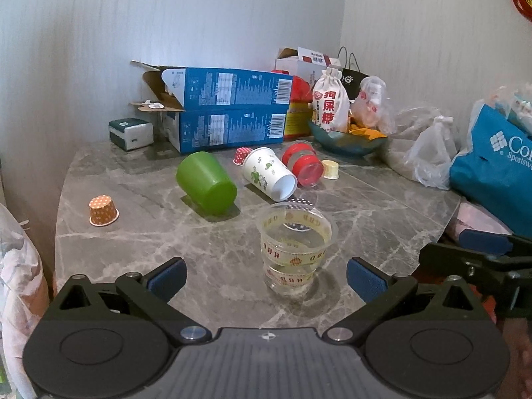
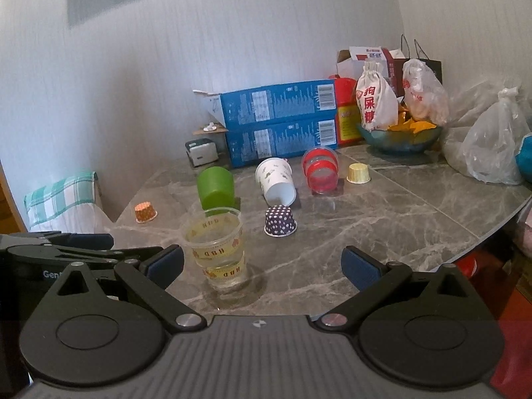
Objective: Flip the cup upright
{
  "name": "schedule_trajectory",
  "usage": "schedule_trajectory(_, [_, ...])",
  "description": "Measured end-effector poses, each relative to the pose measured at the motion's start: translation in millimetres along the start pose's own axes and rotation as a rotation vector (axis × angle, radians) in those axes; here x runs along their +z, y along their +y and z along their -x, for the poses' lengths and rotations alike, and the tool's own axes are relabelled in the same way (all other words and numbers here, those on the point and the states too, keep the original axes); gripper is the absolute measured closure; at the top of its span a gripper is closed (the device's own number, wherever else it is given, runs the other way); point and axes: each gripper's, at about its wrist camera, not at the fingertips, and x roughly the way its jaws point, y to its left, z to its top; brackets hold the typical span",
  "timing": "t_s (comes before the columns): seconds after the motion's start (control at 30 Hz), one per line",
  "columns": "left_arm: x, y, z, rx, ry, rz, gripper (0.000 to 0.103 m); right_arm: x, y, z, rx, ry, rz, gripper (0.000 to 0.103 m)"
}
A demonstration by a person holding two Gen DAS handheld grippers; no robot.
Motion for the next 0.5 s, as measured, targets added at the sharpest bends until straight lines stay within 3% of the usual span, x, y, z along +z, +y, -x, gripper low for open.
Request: schedule_trajectory(0.5, [-0.8,-0.9,0.6,-0.003,0.0,-0.002,0.0,0.3,2.3,5.2,-0.018,-0.011,0.017,0.001])
